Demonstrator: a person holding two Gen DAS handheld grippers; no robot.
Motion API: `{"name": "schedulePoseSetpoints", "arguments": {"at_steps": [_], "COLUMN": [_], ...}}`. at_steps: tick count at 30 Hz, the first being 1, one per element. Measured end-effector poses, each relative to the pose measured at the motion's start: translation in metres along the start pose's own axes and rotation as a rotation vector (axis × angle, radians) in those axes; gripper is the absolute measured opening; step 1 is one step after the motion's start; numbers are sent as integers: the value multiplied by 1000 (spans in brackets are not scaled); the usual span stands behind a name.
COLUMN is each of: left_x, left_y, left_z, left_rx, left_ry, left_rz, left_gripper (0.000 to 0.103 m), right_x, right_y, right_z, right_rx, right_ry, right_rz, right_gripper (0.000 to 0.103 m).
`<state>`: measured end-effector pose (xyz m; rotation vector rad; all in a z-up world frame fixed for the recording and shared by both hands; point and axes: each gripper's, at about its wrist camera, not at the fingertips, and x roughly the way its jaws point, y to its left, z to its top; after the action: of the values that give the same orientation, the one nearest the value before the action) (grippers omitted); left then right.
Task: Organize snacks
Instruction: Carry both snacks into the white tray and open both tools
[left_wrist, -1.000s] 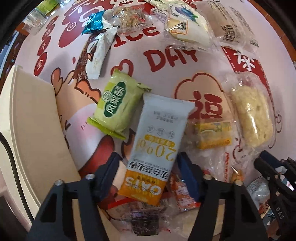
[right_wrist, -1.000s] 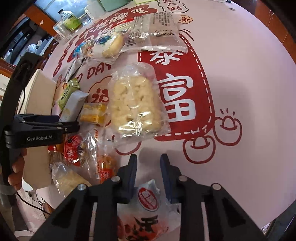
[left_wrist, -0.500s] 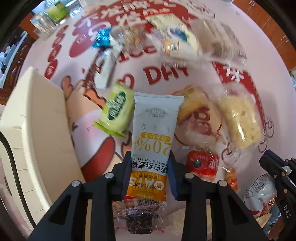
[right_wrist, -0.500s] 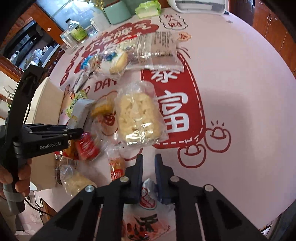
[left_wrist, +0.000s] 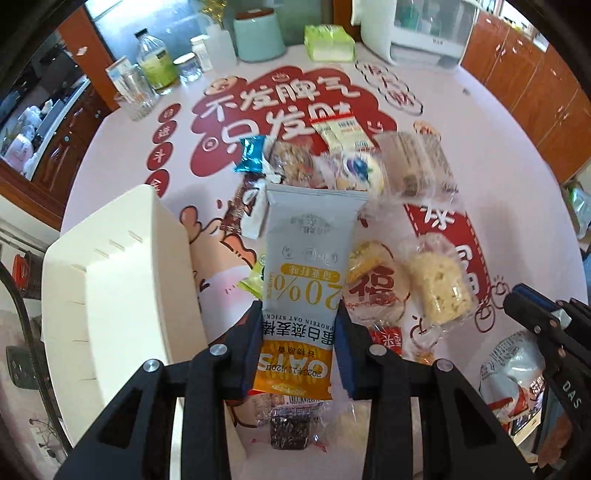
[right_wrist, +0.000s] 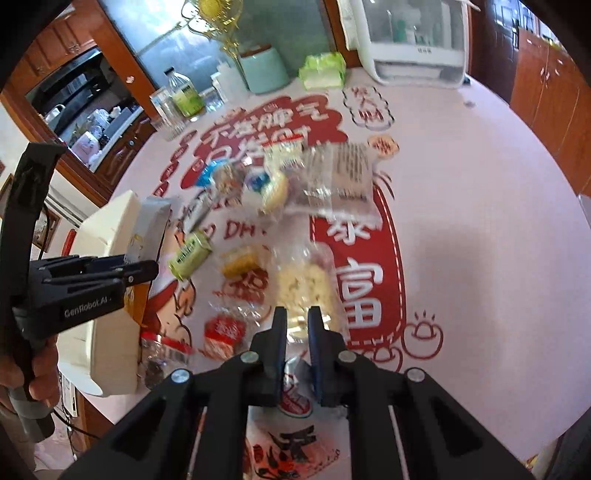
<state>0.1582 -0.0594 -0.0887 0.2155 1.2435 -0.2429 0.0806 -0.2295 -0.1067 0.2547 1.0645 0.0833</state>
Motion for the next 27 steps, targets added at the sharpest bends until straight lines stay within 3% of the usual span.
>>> {"name": "schedulePoseSetpoints", "arguments": {"at_steps": [13,17,22,27], "left_x": [-73,-96,-107,-98], "left_y": [68,110,165,211], "left_z": [-31,-49,-78,-106], "left_rx": [-87,-94,-110,-132], "left_ry": [-161,-206,-228,-209], "left_rz": [-63,-100,-76,-37], "left_gripper": [34,34,34,35], "right_x": [-41,-57,-70,-61], "right_y": [57,96,155,215], "right_z": [23,26,25,14], "right_rx": [-122,-146,-155,-192], "right_ry": [-83,-122,-161,-146], "right_rz": [44,35,61,93], "right_gripper": [11,11,11,11]}}
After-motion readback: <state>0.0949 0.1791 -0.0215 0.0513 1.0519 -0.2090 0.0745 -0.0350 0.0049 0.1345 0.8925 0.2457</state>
